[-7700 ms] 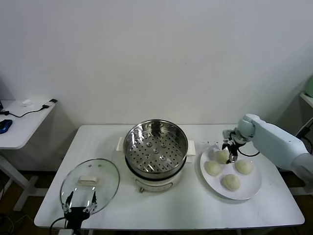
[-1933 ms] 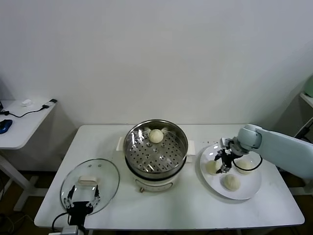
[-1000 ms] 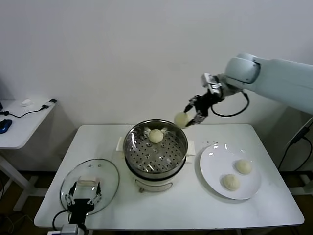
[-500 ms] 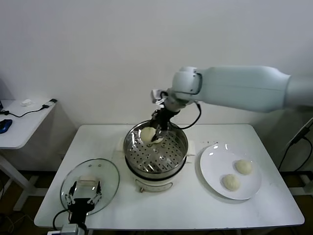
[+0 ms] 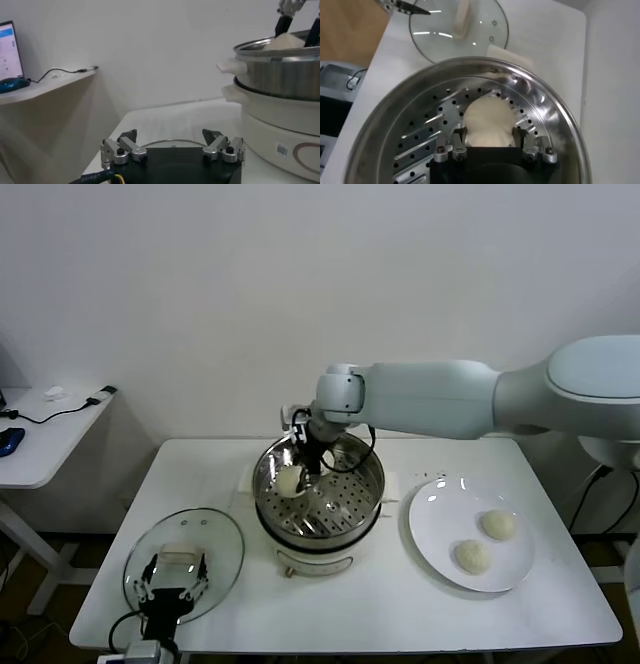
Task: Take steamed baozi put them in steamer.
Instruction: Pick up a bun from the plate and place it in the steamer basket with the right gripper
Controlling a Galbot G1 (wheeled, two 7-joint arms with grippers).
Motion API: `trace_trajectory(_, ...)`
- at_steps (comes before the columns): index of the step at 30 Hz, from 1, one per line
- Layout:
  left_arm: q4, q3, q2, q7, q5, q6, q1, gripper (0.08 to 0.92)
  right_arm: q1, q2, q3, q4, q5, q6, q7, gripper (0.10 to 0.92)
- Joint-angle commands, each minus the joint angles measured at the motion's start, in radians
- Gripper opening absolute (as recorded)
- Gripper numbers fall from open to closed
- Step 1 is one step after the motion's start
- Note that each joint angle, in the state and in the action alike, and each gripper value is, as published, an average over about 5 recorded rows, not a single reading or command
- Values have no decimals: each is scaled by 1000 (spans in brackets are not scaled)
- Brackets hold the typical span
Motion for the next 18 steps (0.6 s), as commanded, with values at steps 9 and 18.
trace_trajectory(9,-6,1,-1,0,2,3,-1,823,-35,13,32,-13,-35,6,15,811)
trace_trajectory(18,-24,7,-5,1,7,8,1,823,168,-178,-13,56,-37,134,-232,823)
